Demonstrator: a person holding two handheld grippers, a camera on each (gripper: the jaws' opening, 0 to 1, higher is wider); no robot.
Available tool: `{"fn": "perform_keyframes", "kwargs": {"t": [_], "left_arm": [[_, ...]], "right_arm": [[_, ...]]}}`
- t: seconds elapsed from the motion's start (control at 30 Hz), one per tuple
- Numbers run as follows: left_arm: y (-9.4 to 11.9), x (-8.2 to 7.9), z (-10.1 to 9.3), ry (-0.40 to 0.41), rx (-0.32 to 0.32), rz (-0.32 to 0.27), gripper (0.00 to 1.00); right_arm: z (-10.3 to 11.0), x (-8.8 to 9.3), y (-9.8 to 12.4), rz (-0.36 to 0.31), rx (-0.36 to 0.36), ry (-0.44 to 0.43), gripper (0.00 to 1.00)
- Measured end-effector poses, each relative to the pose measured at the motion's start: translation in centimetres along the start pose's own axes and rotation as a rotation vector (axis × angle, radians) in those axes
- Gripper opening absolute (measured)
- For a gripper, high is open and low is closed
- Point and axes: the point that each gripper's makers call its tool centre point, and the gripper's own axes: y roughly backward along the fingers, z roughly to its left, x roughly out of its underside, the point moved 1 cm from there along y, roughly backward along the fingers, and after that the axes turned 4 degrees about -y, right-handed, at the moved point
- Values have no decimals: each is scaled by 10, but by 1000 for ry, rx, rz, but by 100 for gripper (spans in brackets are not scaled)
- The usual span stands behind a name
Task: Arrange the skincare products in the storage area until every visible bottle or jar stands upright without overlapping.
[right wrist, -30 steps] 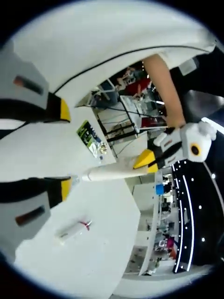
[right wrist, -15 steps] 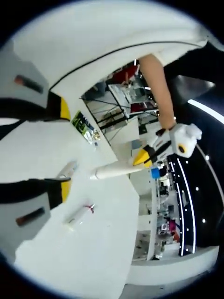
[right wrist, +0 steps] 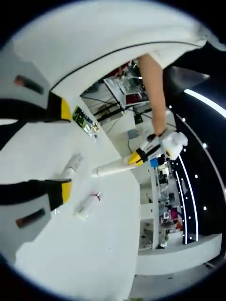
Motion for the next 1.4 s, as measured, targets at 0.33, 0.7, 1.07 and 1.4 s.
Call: {"fn": "perform_keyframes", "kwargs": {"t": [0.33,0.7,1.07,1.4], "left_arm": [[-5,-3,25,26,-28,6,0],[-14,-4,46,39,-43,37,0],[-26,-5,59,33,-38,56,0],[-34,-7,67,35,-20,63,0]], "right_arm": [[-3,10,11,-3,31,-31,46],[-8,12,23,-12,70,-42,46],[-8,18,28,-16,104,-71,46],[-11,19,28,-14,119,-81,46]]}}
